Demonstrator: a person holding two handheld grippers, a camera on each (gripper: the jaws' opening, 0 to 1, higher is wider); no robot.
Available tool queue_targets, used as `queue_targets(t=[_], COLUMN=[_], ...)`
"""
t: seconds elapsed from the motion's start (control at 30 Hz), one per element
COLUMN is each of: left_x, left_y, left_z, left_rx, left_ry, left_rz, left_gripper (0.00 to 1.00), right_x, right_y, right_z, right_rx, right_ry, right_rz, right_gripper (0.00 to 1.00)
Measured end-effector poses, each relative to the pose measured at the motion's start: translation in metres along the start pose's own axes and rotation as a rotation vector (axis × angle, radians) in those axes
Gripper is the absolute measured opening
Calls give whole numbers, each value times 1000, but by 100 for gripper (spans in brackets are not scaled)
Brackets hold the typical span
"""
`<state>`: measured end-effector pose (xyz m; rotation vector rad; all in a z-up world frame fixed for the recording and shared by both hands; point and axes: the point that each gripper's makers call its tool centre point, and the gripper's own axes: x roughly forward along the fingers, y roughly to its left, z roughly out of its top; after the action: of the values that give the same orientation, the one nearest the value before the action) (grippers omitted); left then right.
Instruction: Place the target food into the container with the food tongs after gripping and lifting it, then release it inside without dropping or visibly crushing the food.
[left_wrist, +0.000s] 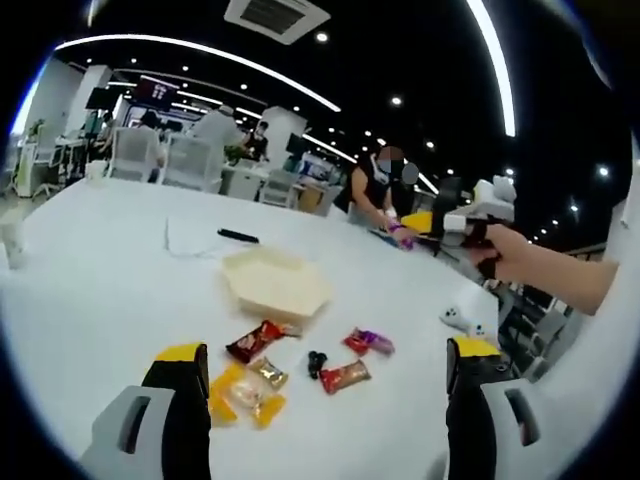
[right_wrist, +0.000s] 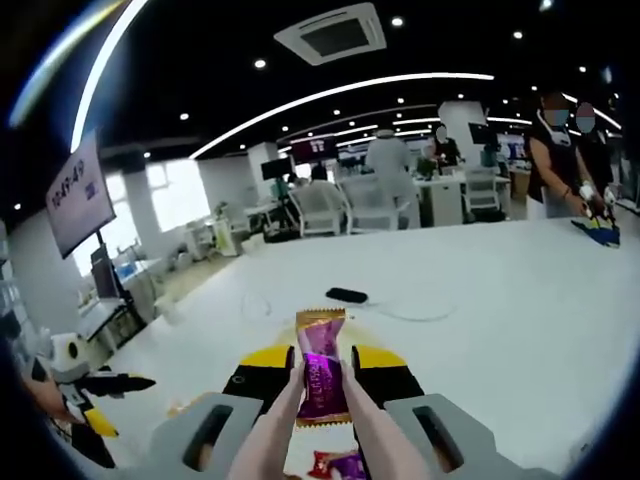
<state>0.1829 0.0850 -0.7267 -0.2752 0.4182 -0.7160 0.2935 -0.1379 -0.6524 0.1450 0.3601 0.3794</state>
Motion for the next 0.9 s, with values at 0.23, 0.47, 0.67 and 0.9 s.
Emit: queue_targets(t=[0.23,0.47,0.67,0.9], left_x=[3,10,13,14], left_y=[-4,-17,-20,-22], left_z=[6,8,7,4], left_rx=[29,118,114,86], left_ry=[-34,-42,-33,-1], left_rz=[3,-22,-33,-51], left_gripper=[97,94,99,99], right_x=[4,8,10,13], right_y=[3,4,3,4], right_z=[0,0,2,2], right_rx=[2,5,8,10], right_ry=[0,0,-4,-3], right_rz=[6,9,8,9], right_gripper=[22,22,22,22])
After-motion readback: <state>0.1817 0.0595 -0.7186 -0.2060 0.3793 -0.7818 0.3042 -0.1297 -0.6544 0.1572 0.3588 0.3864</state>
